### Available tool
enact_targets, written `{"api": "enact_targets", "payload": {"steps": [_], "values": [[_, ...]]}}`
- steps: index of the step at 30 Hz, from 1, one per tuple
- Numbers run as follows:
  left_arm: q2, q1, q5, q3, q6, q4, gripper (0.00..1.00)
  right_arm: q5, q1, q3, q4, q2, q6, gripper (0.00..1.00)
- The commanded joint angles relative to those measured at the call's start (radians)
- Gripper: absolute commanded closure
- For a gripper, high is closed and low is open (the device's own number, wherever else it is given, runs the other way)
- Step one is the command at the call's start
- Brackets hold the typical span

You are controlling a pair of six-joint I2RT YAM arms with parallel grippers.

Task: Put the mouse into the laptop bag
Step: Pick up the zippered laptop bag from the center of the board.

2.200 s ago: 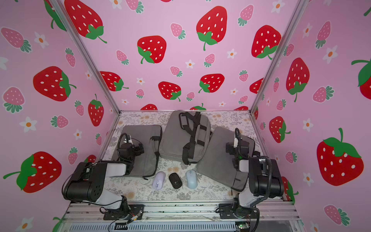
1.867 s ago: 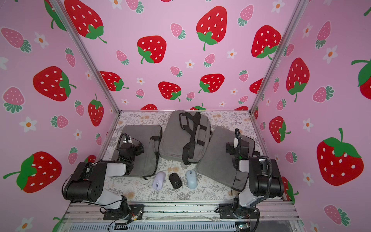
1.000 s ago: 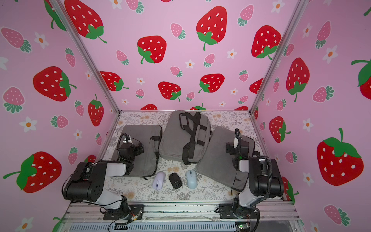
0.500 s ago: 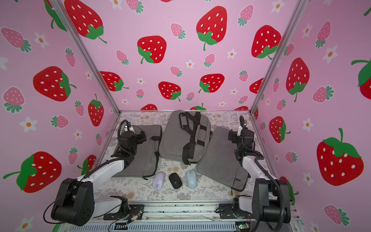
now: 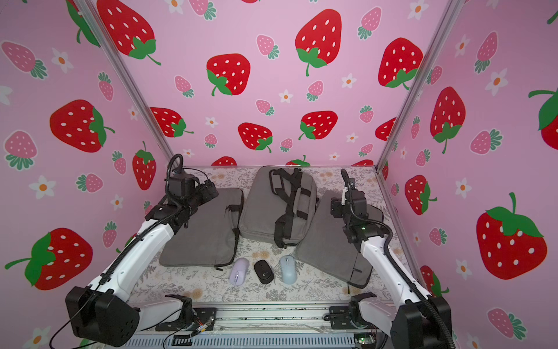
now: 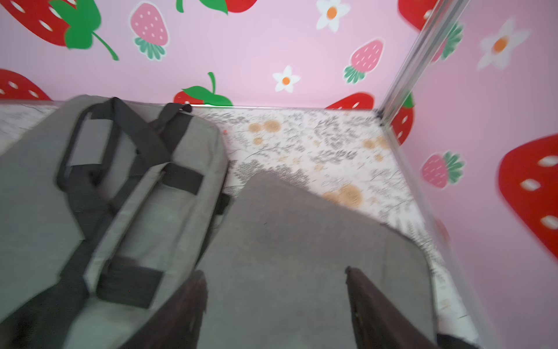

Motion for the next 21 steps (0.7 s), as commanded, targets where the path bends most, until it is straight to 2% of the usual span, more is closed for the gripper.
{"api": "enact_targets", "payload": {"steps": [1,3,5,7,8,9,11,15,17,18,21], "values": [[-0.002,-0.071,0.049,0.051,-0.006,-0.159,0.07,0.007,0.03,0.023,-0.14,-0.01,0.072,0.44],[0.011,-0.111,0.074,0.043,0.007,-0.166,0.08,-0.024,0.039,0.021,-0.176,0.007,0.1,0.55],[0.034,-0.14,0.085,0.038,0.018,-0.164,0.07,-0.06,0.044,0.025,-0.204,0.038,0.12,0.57],[0.075,-0.152,0.091,0.045,0.02,-0.159,0.02,-0.115,0.044,0.032,-0.211,0.087,0.126,0.49],[0.104,-0.152,0.101,0.055,0.02,-0.156,0.0,-0.145,0.044,0.039,-0.206,0.117,0.128,0.38],[0.136,-0.151,0.116,0.068,0.026,-0.143,0.01,-0.169,0.044,0.056,-0.205,0.157,0.133,0.32],[0.209,-0.151,0.14,0.101,0.046,-0.128,0.01,-0.221,0.043,0.108,-0.218,0.246,0.137,0.27],[0.393,-0.119,0.187,0.232,0.047,-0.157,0.01,-0.306,0.042,0.264,-0.256,0.455,0.143,0.28],[0.464,-0.08,0.264,0.282,0.03,-0.16,0.01,-0.322,0.036,0.349,-0.275,0.55,0.144,0.3],[0.489,-0.061,0.316,0.288,0.023,-0.133,0.03,-0.329,0.028,0.392,-0.282,0.598,0.147,0.31],[0.542,-0.03,0.379,0.296,0.016,-0.074,0.04,-0.368,-0.005,0.495,-0.286,0.709,0.161,0.33]]}}
